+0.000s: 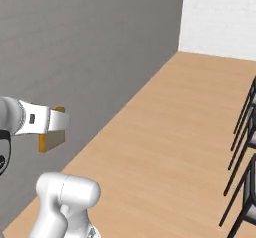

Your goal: Start the toaster. Once the lever pops up, take the bread to the plate on the dining counter.

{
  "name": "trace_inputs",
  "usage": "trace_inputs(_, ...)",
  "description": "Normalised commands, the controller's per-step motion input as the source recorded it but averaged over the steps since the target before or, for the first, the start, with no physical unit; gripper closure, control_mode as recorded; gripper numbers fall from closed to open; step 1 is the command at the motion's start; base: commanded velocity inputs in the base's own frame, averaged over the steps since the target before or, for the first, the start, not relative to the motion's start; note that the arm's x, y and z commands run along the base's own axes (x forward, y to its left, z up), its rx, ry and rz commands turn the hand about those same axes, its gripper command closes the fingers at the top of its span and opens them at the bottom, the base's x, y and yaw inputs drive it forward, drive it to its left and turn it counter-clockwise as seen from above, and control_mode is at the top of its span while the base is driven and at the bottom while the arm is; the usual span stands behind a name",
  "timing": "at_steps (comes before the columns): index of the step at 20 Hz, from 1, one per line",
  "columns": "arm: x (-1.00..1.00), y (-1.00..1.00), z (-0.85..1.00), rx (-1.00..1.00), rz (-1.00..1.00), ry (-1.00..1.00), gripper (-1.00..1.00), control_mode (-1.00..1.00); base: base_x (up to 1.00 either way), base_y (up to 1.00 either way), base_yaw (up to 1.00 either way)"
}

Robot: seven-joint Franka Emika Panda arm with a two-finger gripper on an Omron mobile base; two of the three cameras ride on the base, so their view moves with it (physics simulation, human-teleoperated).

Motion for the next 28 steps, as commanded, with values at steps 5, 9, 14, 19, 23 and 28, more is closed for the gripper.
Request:
trace_inputs(5,0.00,0.00,0.00,0.00,0.00,0.00,1.00,1.00,0.99,0.27,-0.47)
trace_inputs(9,0.00,0.00,0.00,0.00,0.00,0.00,1.00,1.00,0.96,0.28,-0.49)
trace_inputs(14,0.00,0.00,0.00,0.00,0.00,0.00,1.00,1.00,0.92,0.38,-0.50)
trace_inputs(19,0.00,0.00,0.00,0.00,0.00,0.00,1.00,1.00,0.90,0.56,-0.51)
trace_inputs(23,0.00,0.00,0.00,0.00,0.00,0.00,1.00,1.00,0.88,0.74,-0.49)
trace_inputs(28,0.00,0.00,0.00,0.00,0.00,0.00,1.00,1.00,0.82,0.75,-0.49)
